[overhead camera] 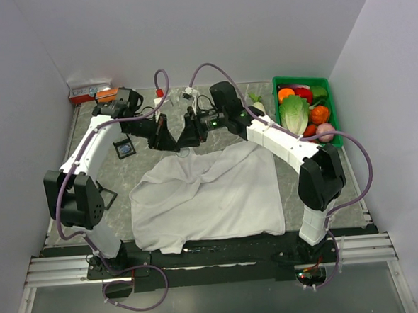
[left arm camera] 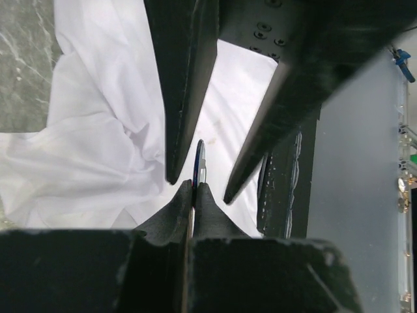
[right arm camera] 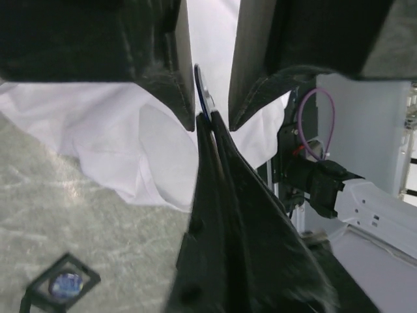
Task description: Remove the brooch from the garment
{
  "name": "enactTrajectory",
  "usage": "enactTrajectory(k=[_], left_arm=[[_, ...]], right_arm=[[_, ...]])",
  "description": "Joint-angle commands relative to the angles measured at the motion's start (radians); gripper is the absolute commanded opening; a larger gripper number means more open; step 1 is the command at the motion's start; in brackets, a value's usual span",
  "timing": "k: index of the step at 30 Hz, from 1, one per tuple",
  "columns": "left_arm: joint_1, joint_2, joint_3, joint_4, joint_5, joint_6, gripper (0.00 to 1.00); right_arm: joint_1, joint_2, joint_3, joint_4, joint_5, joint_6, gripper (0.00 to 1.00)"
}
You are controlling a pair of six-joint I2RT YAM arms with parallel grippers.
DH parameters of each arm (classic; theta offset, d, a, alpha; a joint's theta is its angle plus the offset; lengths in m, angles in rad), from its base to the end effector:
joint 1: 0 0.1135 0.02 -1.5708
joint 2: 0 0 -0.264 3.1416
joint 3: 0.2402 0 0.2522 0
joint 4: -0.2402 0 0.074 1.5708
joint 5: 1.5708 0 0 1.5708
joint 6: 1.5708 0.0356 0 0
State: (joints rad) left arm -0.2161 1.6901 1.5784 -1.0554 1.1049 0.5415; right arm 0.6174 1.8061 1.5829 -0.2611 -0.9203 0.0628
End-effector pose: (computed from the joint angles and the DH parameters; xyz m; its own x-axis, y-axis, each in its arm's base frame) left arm 0.3222 -0.1033 0.3252 -0.5434 0.3563 -0.7601 0.8393 0.2099 -0.5016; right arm 0.3247 0.2652 0.3300 -0.4369 -0.2636 -0.8600 -0.8992 0.1028 0.4253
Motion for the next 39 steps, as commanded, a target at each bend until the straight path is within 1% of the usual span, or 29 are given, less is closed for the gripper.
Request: enactTrajectory(k=[1, 3, 7, 10, 11, 13, 14, 16, 17, 18, 20, 21, 23, 24, 26, 27, 30, 31, 32, 34, 35, 39], left_arm=[[-0.006, 0.017, 0.029, -0.018, 0.026, -0.003, 0.01], [-0.006, 0.017, 0.032, -0.017, 0.013, 0.000, 0.01], [-0.002, 0.016, 0.028, -0.014, -0.019, -0.002, 0.01], [0.004, 0.005, 0.020, -0.026, -0.056, 0.020, 0.01], [0.006, -0.001, 0.015, -0.037, -0.068, 0.028, 0.01], [0.007, -0.007, 0.008, -0.043, -0.095, 0.047, 0.01], [0.007, -0.013, 0.002, -0.044, -0.132, 0.051, 0.01], [0.009, -0.024, -0.009, -0.057, -0.175, 0.066, 0.01], [0.011, -0.039, -0.021, -0.061, -0.232, 0.072, 0.01], [0.014, -0.044, -0.026, -0.072, -0.267, 0.087, 0.01], [0.024, -0.056, -0.046, -0.121, -0.324, 0.103, 0.01], [0.041, -0.063, -0.060, -0.132, -0.394, 0.097, 0.01], [0.061, -0.095, -0.119, -0.109, -0.482, 0.066, 0.01], [0.092, -0.108, -0.144, -0.085, -0.579, -0.004, 0.01], [0.125, -0.136, -0.199, -0.061, -0.657, -0.035, 0.01], [0.151, -0.142, -0.214, -0.061, -0.731, -0.047, 0.01], [0.191, -0.177, -0.294, -0.045, -0.850, -0.055, 0.01], [0.201, -0.187, -0.317, -0.034, -0.934, -0.057, 0.01], [0.208, -0.207, -0.358, -0.013, -0.982, -0.057, 0.01], [0.248, -0.219, -0.383, -0.002, -1.092, -0.057, 0.01], [0.257, -0.222, -0.396, 0.003, -1.100, -0.052, 0.01], [0.291, -0.224, -0.423, 0.061, -1.244, -0.022, 0.01]], right_arm=[[-0.015, -0.022, 0.017, 0.077, -0.064, -0.035, 0.44], [-0.053, -0.047, 0.008, 0.062, -0.087, -0.054, 0.49], [-0.140, -0.085, -0.009, 0.027, -0.103, -0.055, 0.52], [-0.179, -0.112, -0.050, -0.016, -0.065, -0.145, 0.56], [-0.182, -0.122, -0.082, -0.050, 0.008, -0.168, 0.59], [-0.180, -0.148, -0.127, -0.063, 0.122, -0.184, 0.64], [-0.182, -0.158, -0.185, -0.046, 0.267, -0.169, 0.74], [-0.180, -0.206, -0.254, -0.021, 0.392, -0.146, 0.86], [-0.180, -0.217, -0.305, -0.018, 0.437, -0.147, 0.97], [-0.180, -0.228, -0.322, -0.024, 0.501, -0.150, 1.00], [-0.180, -0.244, -0.354, -0.030, 0.534, -0.182, 1.00], [-0.182, -0.249, -0.362, -0.033, 0.544, -0.188, 1.00], [-0.183, -0.251, -0.377, -0.029, 0.551, -0.192, 1.00], [-0.183, -0.252, -0.380, -0.026, 0.548, -0.189, 1.00], [-0.182, -0.241, -0.383, -0.014, 0.534, -0.161, 1.00], [-0.182, -0.237, -0.382, -0.012, 0.526, -0.153, 1.00], [-0.182, -0.206, -0.354, -0.018, 0.506, -0.149, 1.00], [-0.180, -0.186, -0.344, -0.018, 0.508, -0.149, 1.00], [-0.180, -0.179, -0.328, -0.015, 0.514, -0.147, 1.00], [-0.182, -0.157, -0.316, -0.010, 0.518, -0.143, 1.00], [-0.182, -0.153, -0.305, -0.010, 0.515, -0.139, 1.00], [-0.179, -0.142, -0.302, -0.009, 0.480, -0.132, 1.00]])
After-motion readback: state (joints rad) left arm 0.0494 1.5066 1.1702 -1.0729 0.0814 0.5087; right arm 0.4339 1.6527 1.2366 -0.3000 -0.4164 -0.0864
